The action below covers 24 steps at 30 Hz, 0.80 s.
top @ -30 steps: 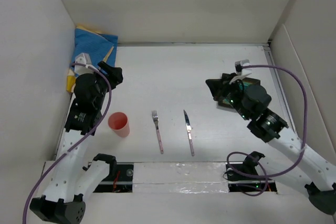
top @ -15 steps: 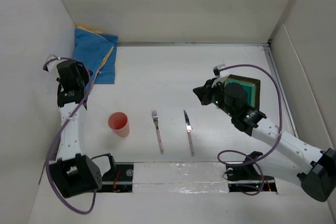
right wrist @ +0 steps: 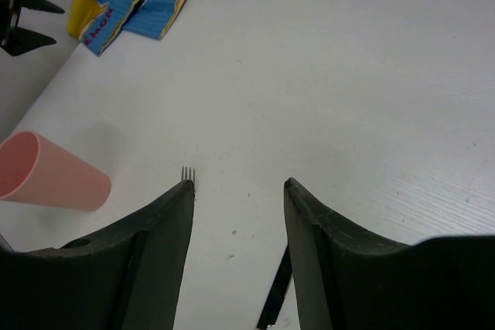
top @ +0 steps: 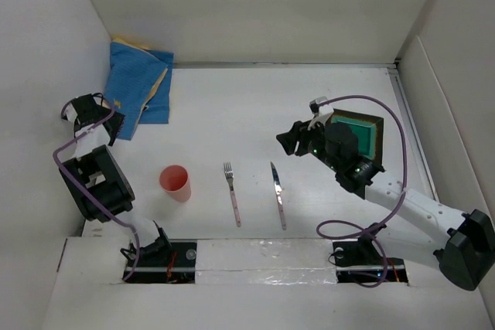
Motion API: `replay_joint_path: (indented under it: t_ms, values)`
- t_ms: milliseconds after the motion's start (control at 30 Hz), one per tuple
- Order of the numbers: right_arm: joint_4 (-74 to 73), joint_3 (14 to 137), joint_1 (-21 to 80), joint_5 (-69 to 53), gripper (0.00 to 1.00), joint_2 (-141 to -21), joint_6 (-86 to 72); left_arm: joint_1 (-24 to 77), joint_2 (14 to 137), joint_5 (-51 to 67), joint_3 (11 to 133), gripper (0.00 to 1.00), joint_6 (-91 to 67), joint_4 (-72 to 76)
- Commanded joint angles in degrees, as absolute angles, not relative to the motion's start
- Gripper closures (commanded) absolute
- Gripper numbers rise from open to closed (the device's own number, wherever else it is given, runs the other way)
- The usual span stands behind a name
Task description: Set the dinner table for one person
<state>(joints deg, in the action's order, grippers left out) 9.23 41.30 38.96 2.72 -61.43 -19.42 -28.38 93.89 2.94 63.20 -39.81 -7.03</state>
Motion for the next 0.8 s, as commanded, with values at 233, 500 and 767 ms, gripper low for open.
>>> replay_joint_path:
  t_ms: [233, 500, 767]
  values:
    - [12.8, 42.1, 38.7, 2.5, 0.44, -62.8, -19.2, -25.0, 102.7, -8.1, 66.4, 0.51, -38.1, -5.8]
    - [12.6, 42.1, 39.2, 3.3, 0.44, -62.9, -19.3, -23.8, 108.5, -16.5, 70.1, 0.55, -35.8, -9.1]
    - [12.7, 41.8, 39.2, 3.8, 0.44, -62.6, -19.4, -20.0, 114.3, -15.9, 74.2, 0.57, -36.6, -10.5]
